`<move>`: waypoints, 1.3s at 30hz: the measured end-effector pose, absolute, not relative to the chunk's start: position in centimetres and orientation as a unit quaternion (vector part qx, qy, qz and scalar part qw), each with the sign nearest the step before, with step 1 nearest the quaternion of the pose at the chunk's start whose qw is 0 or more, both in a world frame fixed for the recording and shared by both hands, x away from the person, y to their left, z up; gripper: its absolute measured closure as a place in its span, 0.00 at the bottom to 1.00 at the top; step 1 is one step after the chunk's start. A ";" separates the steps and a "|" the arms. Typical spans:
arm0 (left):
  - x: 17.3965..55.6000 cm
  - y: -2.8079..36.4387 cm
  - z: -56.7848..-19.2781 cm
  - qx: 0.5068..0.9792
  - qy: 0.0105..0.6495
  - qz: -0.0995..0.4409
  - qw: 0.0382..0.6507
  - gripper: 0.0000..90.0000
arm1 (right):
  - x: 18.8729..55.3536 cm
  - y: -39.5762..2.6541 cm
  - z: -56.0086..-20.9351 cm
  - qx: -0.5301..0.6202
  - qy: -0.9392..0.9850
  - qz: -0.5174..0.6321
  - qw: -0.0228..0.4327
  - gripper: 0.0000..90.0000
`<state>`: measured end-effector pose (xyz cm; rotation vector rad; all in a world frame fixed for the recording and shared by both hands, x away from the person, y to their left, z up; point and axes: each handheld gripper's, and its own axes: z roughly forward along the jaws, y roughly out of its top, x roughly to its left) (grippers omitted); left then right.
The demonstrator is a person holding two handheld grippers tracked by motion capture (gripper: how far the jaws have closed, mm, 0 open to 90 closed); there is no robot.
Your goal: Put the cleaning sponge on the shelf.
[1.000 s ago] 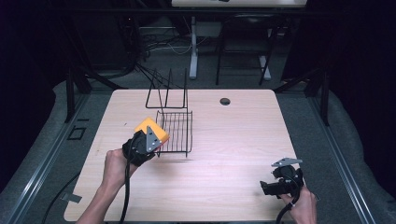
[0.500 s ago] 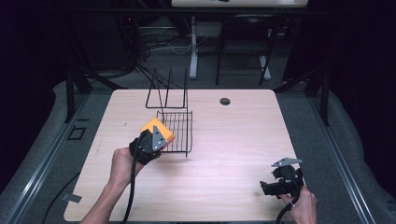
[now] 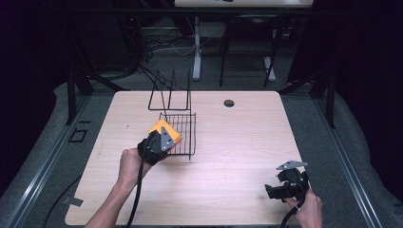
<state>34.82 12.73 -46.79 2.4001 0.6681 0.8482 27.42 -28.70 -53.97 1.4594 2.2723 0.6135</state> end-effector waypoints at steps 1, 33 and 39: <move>34.9 12.6 -46.9 0.883 0.244 0.312 0.252 0.81 | 27.4 -28.7 -54.0 0.518 0.806 0.218 0.185 0.07; 37.3 11.1 -49.1 0.887 0.256 0.294 0.249 0.81 | 27.4 -28.6 -54.0 0.515 0.809 0.213 0.187 0.08; 37.7 10.5 -49.6 0.890 0.255 0.292 0.241 0.81 | 27.4 -28.6 -54.0 0.514 0.810 0.213 0.185 0.08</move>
